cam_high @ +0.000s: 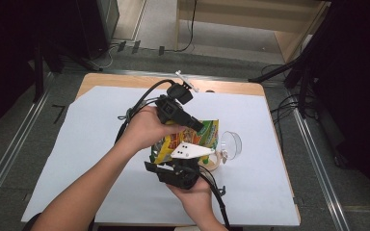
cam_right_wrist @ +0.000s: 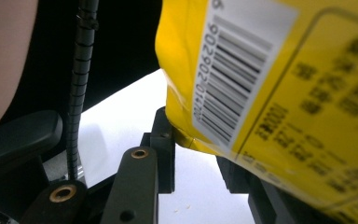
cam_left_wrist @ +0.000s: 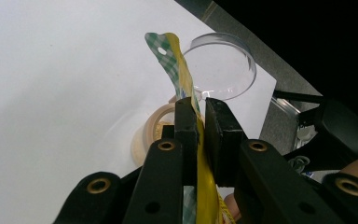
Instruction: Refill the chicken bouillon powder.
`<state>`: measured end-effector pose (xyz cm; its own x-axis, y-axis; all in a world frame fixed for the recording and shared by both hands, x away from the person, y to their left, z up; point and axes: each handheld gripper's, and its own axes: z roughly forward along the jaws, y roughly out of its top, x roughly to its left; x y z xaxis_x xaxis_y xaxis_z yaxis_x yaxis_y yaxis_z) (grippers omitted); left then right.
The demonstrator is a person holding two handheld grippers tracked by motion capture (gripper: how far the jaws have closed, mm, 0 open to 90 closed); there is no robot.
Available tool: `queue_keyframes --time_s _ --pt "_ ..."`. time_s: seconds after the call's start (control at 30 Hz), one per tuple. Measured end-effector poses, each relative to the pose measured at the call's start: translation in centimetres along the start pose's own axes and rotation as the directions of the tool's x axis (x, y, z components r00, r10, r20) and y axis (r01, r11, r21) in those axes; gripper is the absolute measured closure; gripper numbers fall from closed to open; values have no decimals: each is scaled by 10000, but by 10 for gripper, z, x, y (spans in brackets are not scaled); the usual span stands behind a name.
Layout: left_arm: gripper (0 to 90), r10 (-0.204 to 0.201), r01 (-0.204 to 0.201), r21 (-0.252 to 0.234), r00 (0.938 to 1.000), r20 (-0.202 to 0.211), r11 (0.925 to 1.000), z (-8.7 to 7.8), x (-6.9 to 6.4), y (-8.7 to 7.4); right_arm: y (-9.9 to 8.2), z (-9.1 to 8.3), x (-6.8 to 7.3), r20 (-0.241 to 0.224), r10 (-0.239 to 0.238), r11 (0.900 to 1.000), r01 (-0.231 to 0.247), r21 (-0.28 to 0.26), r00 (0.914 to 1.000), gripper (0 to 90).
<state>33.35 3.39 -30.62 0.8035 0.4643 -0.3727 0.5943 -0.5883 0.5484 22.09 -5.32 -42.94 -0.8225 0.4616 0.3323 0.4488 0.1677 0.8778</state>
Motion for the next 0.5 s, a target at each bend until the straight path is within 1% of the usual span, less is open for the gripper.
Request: queue_keyframes --time_s 0.1,0.17,0.23,0.3,0.43,0.5 --pt "841 59 -59 14 10000 -58 10000 0 -1 0 1 0 1 -59 -38 10000 38 -54 10000 715" --pt "842 26 -26 10 10000 -43 10000 0 -1 -1 0 1 0 -92 -16 10000 17 35 10000 717" --pt "842 -4 4 -53 10000 -11 10000 1 -1 -1 -1 2 -2 -16 -29 10000 29 91 10000 717" --pt "842 75 -75 -12 10000 -57 10000 1 -2 -2 -2 2 -3 -11 29 9999 -29 132 10000 717" --pt "842 37 -38 -46 10000 -50 10000 0 -3 -2 -3 2 -4 21 0 9999 0 103 10000 717" --pt "842 116 -117 -47 9999 -73 9999 0 -4 -2 -3 3 -5 47 11 9999 -11 120 10000 715"
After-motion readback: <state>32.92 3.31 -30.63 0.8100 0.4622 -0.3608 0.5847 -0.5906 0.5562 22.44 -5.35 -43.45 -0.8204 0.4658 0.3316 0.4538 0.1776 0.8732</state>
